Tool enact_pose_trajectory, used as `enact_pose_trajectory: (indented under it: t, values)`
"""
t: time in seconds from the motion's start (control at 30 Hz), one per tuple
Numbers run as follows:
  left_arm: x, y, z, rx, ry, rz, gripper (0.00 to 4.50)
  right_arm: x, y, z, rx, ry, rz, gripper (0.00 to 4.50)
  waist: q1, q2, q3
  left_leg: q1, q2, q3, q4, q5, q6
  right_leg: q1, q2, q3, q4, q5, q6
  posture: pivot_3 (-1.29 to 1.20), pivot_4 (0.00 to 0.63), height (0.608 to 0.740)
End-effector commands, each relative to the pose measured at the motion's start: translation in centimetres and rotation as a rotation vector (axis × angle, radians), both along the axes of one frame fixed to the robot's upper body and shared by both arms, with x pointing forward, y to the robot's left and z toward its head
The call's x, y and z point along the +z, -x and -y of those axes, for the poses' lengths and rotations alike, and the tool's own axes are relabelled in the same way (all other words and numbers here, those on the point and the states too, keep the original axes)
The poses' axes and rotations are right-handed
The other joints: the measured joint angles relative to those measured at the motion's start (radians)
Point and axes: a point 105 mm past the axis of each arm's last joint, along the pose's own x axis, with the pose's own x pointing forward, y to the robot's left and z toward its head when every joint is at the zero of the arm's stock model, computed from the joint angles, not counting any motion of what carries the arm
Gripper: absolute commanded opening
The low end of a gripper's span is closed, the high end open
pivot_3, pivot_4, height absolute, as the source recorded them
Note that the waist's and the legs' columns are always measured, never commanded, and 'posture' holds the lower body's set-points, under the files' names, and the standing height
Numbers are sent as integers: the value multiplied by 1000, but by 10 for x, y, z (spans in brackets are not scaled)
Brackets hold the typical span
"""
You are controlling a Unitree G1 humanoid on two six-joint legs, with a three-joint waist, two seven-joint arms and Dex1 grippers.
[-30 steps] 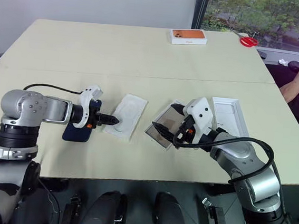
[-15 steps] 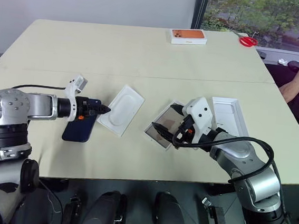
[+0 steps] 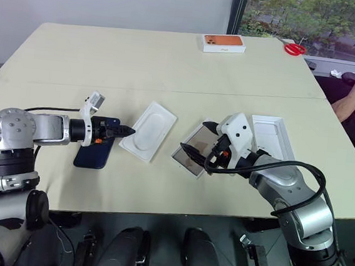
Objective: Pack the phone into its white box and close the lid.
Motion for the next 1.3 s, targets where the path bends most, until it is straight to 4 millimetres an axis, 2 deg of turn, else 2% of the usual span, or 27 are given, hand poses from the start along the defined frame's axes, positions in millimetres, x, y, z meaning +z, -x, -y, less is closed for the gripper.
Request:
enact_pose_trajectory:
  t: [0.03, 0.13, 0.2, 0.33, 0.47, 0.63, 0.8, 1.3]
  values:
    - [21, -2, -2, -4, 76, 55, 156, 14, 7, 0, 10, 1, 65, 4500, 0, 0, 0, 0, 0, 0, 0, 0, 0, 0, 0, 0, 0, 0, 0, 0, 150, 740]
    - [36, -3, 8, -47, 128, 99, 156, 14, 7, 9, -11, 30, 70, 4500, 5, 0, 0, 0, 0, 0, 0, 0, 0, 0, 0, 0, 0, 0, 0, 0, 150, 740]
    - [47, -3, 24, -112, 151, 124, 156, 15, 7, 20, -34, 53, 66, 4500, 12, 0, 0, 0, -1, 0, 0, 0, 0, 0, 0, 0, 0, 0, 0, 0, 150, 740]
    - [53, 0, 52, -218, 179, 122, 156, 10, 11, 35, -52, 106, 45, 4500, 21, 0, 0, 0, -2, 0, 1, 0, 0, 1, -2, 0, -1, 0, 0, 0, 150, 740]
    - [47, 0, 104, -324, 138, 84, 156, 2, 13, 54, -102, 165, 24, 4500, 28, -1, 0, -1, -3, -1, 1, 0, 0, 2, -2, -1, -1, 0, 1, 0, 150, 740]
    - [36, -6, 135, -323, 84, 67, 156, 0, 13, 65, -146, 171, 22, 4500, 13, -1, 0, 0, -3, 0, 1, 0, 0, 2, -1, 0, -1, -1, 2, 0, 150, 740]
    - [27, -13, 142, -275, 44, 58, 156, -2, 14, 68, -166, 173, 19, 4500, 15, -1, 0, 1, -2, -1, 1, 0, 0, 2, 2, 0, 0, -1, 1, 0, 150, 740]
    - [20, -10, 140, -292, -33, 47, 156, -8, 14, 73, -186, 187, 10, 4500, 22, -1, 0, 0, -2, -1, 1, 0, 0, 2, 0, -1, -1, -1, 2, 0, 150, 740]
